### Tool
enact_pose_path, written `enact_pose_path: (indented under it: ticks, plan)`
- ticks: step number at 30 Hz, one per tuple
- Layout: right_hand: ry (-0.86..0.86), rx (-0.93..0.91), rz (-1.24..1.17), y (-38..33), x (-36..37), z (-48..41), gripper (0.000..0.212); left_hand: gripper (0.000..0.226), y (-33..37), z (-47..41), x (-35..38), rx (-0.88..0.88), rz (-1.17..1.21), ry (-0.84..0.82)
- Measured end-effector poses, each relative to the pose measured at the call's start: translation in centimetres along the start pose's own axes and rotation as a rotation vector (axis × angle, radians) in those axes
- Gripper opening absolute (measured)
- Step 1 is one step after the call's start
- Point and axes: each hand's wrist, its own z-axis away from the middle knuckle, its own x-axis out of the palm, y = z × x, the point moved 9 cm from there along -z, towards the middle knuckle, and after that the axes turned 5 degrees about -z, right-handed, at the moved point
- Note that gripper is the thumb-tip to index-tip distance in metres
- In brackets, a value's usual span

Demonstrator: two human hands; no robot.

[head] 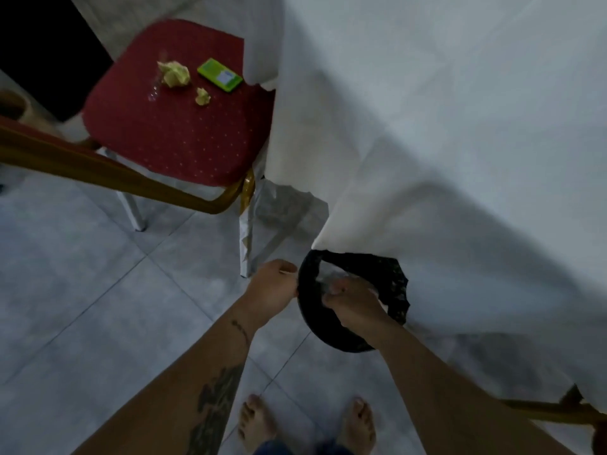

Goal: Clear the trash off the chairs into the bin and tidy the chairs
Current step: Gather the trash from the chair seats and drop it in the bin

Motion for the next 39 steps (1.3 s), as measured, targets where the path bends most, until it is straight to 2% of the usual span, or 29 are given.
enact_pose_path:
  ticks: [1,4,12,18,19,21,22,23,26,29,31,35,38,39]
  plan:
    - [-0.014,0.001,-0.035,-0.8,0.4,0.4,0.020,0.029,0.2,0.9,-0.7,0.004,0.018,0.004]
    - [-0.021,0.011,-0.132,-3.2,0.6,2.6,0.024,0.036,0.9,3.5,-3.0,0.019,0.059,0.035]
    - [-0.059,-0.179,-0.205,-12.9,-1.3,10.9,0.007,0.020,5.0,14.2,-12.0,0.082,0.153,0.238]
    - [-0.079,-0.282,-0.182,-19.6,-2.5,16.2,0.013,0.018,6.9,20.9,-17.9,0.081,0.300,0.441]
    - [-0.080,-0.300,-0.187,-20.6,-2.6,16.6,0.012,0.040,7.1,21.1,-18.8,0.086,0.339,0.475]
    - [-0.083,-0.334,-0.201,-22.5,-2.4,17.1,0.009,0.099,7.3,20.5,-20.2,0.096,0.432,0.515]
    - [-0.084,-0.342,-0.201,-23.2,-2.1,17.1,0.007,0.111,7.7,20.3,-21.0,0.120,0.462,0.543]
    - [-0.084,-0.350,-0.201,-23.8,-1.7,17.0,0.006,0.111,8.8,20.8,-21.8,0.154,0.480,0.576]
    - [-0.072,-0.366,-0.180,-25.3,-0.7,16.3,0.004,0.074,10.8,21.9,-24.6,0.272,0.511,0.746]
    - [-0.054,-0.349,-0.186,-26.5,1.0,14.5,0.005,0.039,10.9,21.4,-26.7,0.354,0.417,0.880]
    - [-0.039,-0.337,-0.186,-27.4,2.1,13.4,0.007,0.037,10.4,21.0,-27.5,0.406,0.416,0.895]
    - [-0.014,-0.291,-0.283,-28.7,5.5,12.0,0.007,0.045,7.3,19.9,-30.2,0.376,0.381,0.863]
    - [-0.028,-0.276,-0.280,-30.2,8.9,12.1,0.010,0.005,4.8,21.5,-34.2,0.383,0.428,0.848]
    - [-0.034,-0.276,-0.279,-30.8,9.7,12.2,0.011,0.006,4.3,22.1,-35.5,0.381,0.416,0.839]
